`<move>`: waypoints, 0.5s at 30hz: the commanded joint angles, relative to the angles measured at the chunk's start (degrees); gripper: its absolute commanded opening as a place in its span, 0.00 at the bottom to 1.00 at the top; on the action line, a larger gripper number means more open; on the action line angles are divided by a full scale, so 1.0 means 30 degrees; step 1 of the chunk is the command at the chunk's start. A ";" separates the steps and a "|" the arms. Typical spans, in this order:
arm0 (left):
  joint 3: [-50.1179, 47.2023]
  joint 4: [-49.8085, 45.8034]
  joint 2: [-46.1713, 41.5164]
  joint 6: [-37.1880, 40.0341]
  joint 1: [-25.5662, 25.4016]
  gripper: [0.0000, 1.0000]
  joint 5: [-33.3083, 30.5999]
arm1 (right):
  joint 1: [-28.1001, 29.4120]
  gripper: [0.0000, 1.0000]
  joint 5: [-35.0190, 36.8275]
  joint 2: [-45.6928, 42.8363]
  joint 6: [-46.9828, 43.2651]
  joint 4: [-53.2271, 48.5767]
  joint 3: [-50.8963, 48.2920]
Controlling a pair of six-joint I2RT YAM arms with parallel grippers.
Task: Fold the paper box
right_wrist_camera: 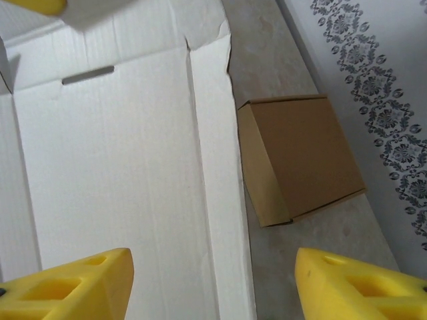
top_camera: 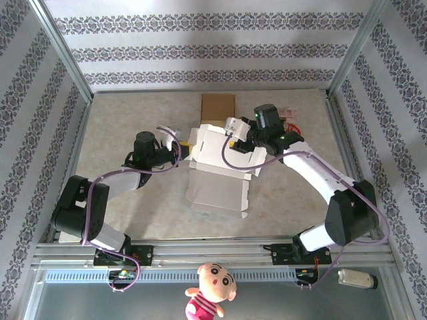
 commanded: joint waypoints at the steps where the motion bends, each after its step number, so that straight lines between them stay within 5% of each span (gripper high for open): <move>1: -0.0225 0.1813 -0.0660 0.0718 0.0033 0.00 0.0941 | -0.0215 0.62 -0.0310 0.0811 -0.0475 -0.0190 0.1073; 8: -0.0161 0.1266 -0.1013 0.0976 0.0017 0.00 0.0902 | -0.0670 0.47 -0.0417 0.1691 -0.0374 -0.0066 0.1504; 15: -0.0005 0.0972 -0.1019 0.0933 0.0014 0.00 0.0631 | -0.0627 0.14 -0.0577 0.1379 -0.0396 -0.0278 0.1227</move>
